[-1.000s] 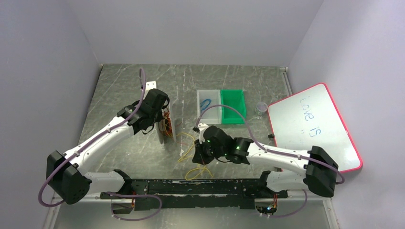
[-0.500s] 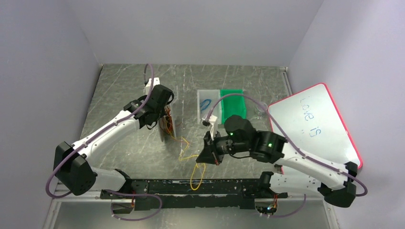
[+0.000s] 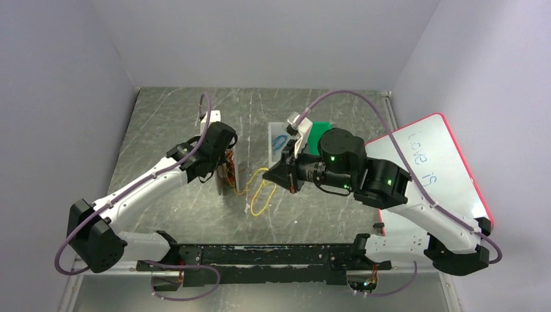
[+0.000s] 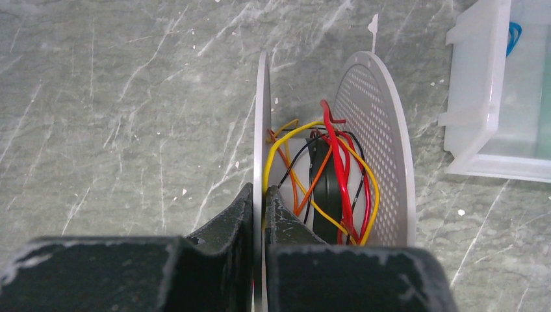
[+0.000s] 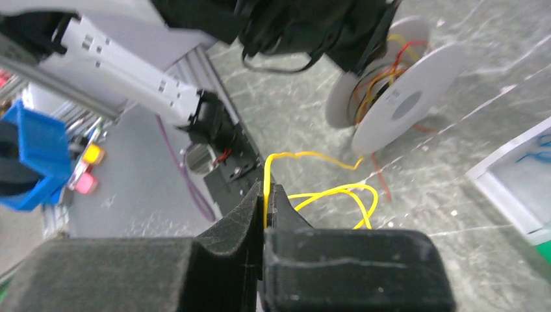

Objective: Wrap the cables

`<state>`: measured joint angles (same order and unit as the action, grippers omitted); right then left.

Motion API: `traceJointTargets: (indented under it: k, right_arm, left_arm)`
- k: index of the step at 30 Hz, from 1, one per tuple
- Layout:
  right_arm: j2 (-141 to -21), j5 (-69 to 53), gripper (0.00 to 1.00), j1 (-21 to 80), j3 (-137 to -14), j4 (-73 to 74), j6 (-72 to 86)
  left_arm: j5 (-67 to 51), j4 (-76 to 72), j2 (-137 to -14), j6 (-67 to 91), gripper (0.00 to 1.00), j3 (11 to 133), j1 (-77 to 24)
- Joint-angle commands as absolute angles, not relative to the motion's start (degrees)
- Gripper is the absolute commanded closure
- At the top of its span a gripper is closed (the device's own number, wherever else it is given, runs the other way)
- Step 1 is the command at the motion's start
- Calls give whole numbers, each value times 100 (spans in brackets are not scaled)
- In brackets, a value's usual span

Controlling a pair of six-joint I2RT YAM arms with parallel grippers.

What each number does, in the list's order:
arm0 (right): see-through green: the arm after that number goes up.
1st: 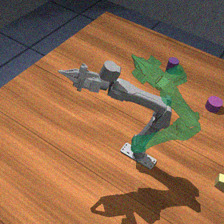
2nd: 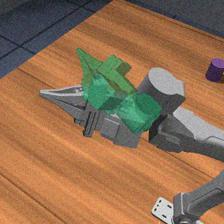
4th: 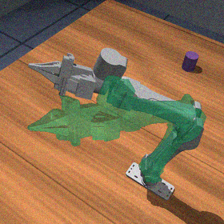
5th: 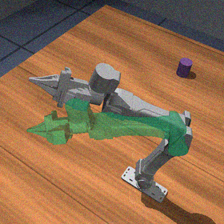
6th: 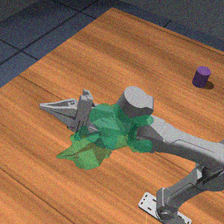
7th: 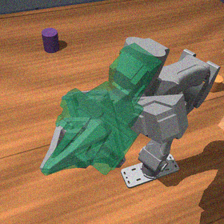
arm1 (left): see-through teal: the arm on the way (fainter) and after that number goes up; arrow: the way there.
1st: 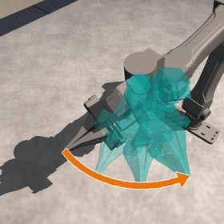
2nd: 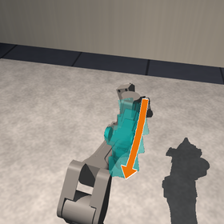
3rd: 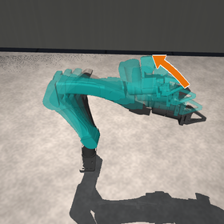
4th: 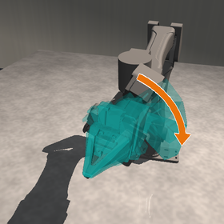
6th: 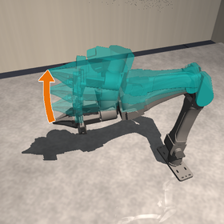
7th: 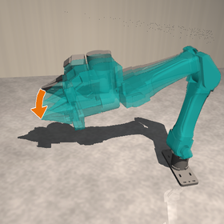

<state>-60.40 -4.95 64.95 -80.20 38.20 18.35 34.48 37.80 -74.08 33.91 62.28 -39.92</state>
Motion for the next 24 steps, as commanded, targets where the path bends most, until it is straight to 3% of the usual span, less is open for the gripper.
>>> traceJointTargets:
  k: [1,17,24]
  right_arm:
    - [-6201,396,100,6521,-8655,3747,1446]
    - [-7117,2077,100,6506,-9626,2987,357]
    - [-7624,1942,100,6000,-9806,2774,-178]
  left_arm:
    - [3411,3568,-7088,3213,93,6009,-4087]
    - [2925,3094,-6501,2564,93,5560,-4298]
    - [2713,2944,-6158,2171,93,5356,-4562]
